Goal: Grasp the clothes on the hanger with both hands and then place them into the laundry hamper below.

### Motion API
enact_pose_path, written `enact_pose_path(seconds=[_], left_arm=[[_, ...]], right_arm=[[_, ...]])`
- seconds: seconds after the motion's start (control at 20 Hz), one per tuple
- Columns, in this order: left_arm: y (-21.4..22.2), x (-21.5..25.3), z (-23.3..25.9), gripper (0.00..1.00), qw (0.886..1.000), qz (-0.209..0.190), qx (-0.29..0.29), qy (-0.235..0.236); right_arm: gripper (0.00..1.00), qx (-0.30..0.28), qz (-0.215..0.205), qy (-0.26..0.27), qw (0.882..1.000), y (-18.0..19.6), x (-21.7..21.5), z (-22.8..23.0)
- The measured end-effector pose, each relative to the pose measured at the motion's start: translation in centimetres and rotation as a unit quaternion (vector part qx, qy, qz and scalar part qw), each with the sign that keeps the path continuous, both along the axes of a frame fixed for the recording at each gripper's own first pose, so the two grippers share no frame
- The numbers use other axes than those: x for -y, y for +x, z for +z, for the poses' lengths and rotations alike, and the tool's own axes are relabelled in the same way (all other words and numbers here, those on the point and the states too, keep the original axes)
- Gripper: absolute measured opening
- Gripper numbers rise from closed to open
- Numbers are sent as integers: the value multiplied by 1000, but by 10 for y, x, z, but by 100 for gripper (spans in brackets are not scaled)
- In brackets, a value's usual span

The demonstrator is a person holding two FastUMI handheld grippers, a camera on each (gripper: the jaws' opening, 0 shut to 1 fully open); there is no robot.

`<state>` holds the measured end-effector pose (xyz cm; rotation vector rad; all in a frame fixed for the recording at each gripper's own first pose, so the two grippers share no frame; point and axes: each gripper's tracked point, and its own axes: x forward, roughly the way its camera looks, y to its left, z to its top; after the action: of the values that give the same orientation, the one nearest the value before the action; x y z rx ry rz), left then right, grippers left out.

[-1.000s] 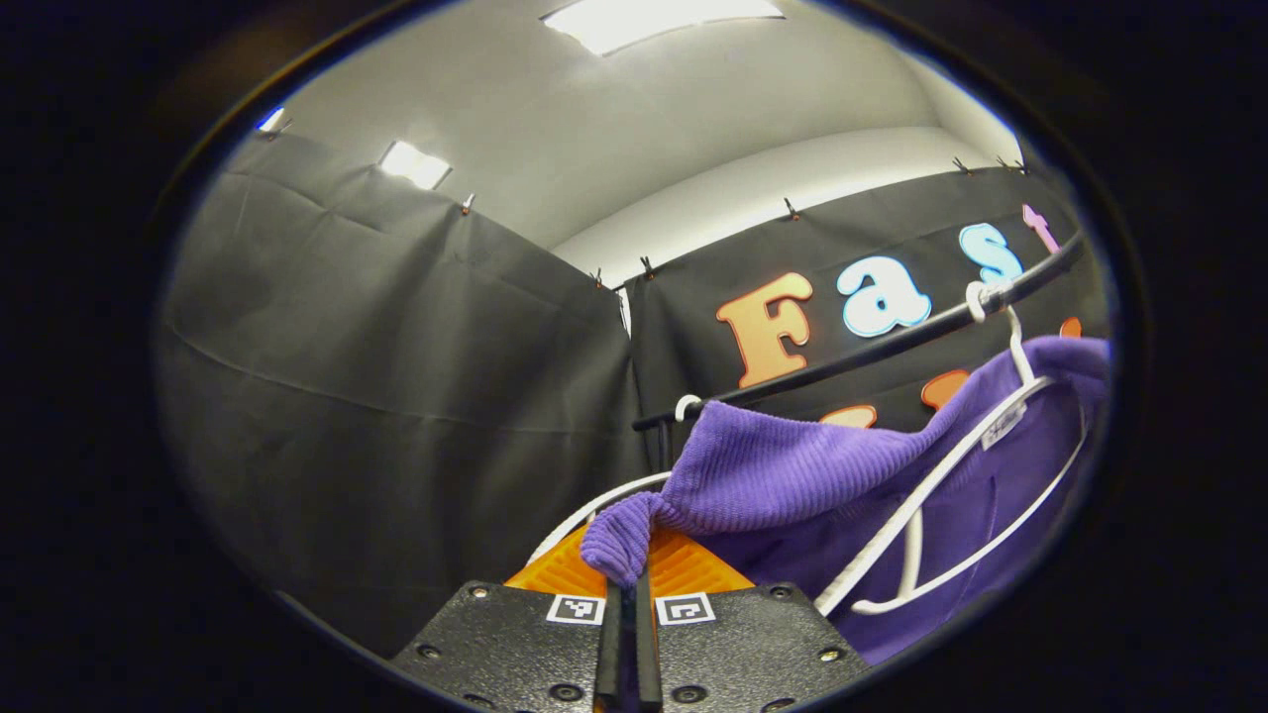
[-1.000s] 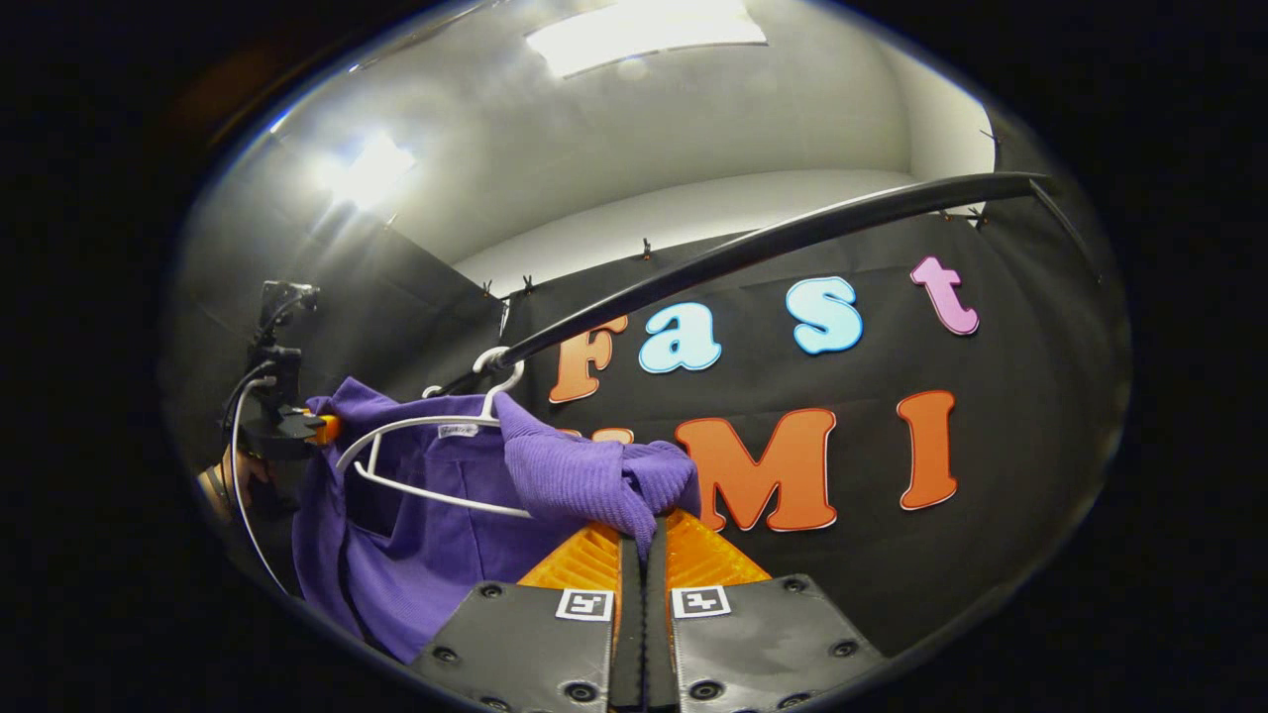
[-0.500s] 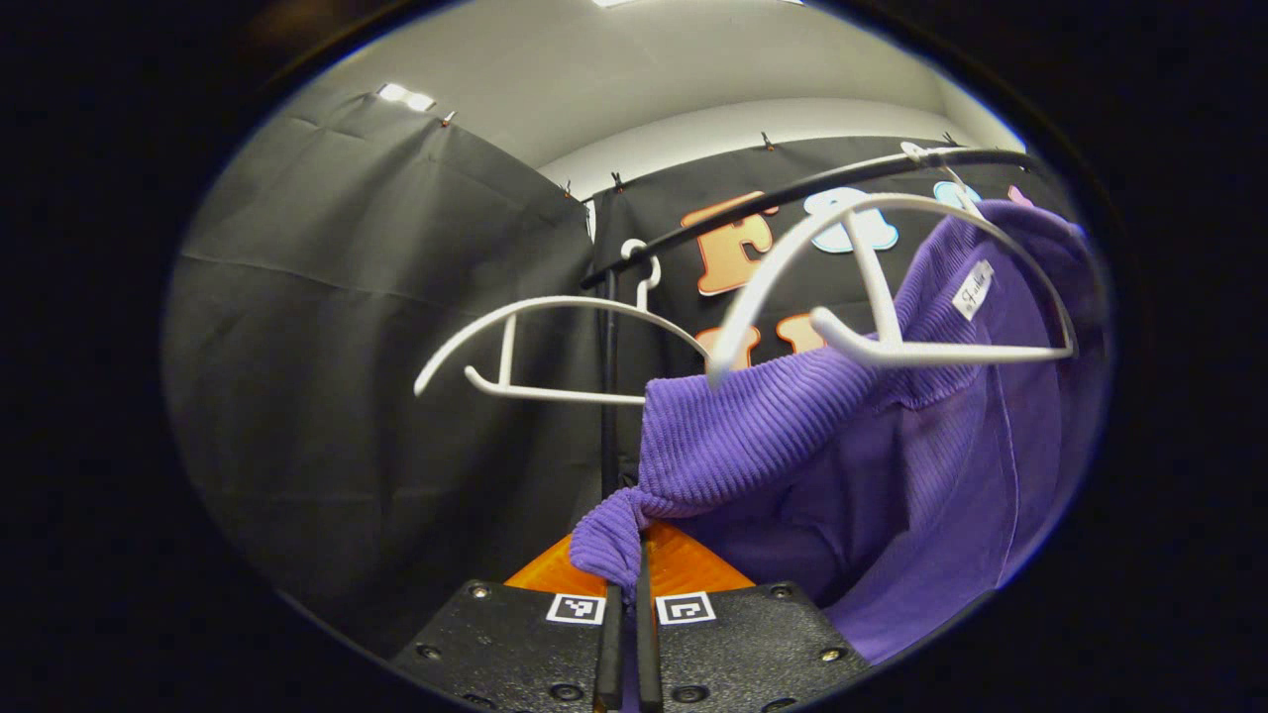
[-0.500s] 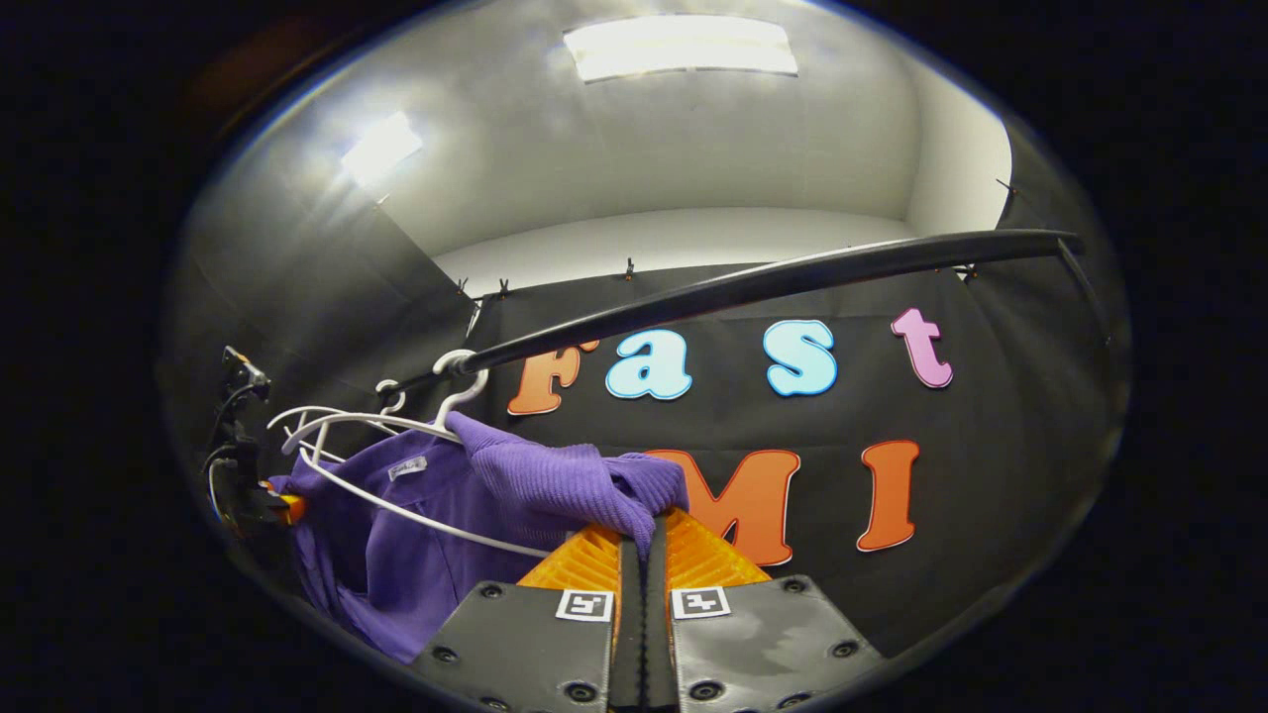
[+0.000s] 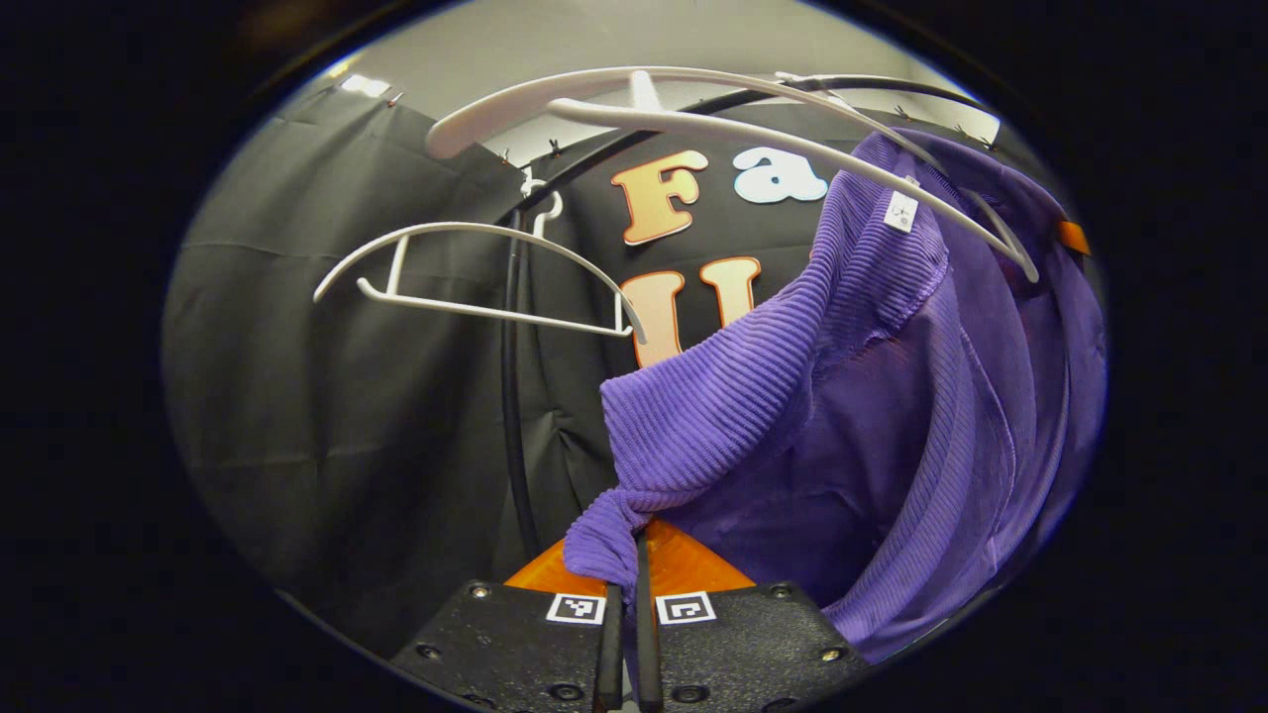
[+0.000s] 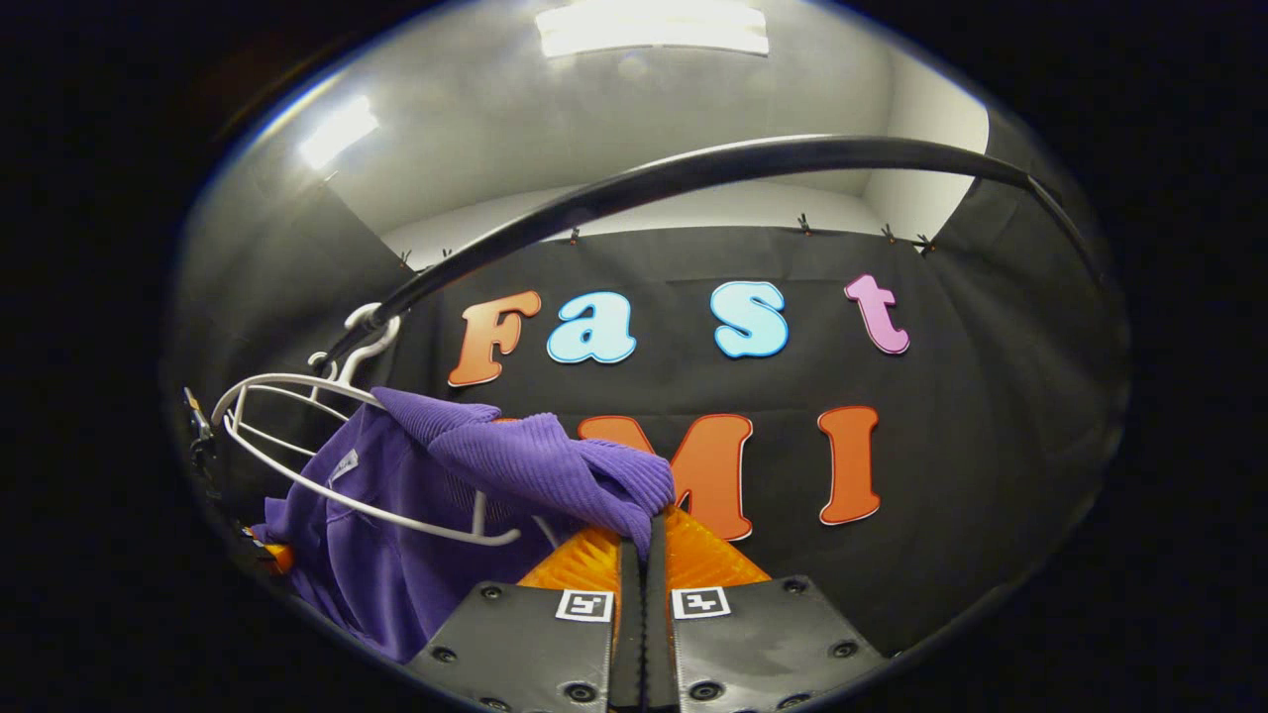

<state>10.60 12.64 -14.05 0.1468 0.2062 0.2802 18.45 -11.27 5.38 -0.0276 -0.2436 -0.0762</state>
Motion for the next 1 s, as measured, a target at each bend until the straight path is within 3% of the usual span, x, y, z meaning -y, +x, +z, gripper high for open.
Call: enact_pose_path(seconds=[0.15, 0.4, 0.6, 0.8, 1.0], left_arm=[[-1, 6, -4, 6, 1000, -2, 4, -17], [7, 5, -14, 6, 1000, -6, -24, -9], [3, 4, -21, 8, 999, -5, -32, -4], [-2, 4, -37, 6, 999, -5, -54, -4], [-20, 0, -50, 6, 998, 10, -57, -38]], right_arm=[[8, -10, -10, 10, 1000, 6, 13, -8], [8, -24, -35, -30, 999, 36, 24, -17], [8, -50, -33, -22, 998, 60, 21, -40], [8, -92, -50, 7, 994, 82, 40, -72], [8, -109, -70, 48, 990, 68, 71, -95]])
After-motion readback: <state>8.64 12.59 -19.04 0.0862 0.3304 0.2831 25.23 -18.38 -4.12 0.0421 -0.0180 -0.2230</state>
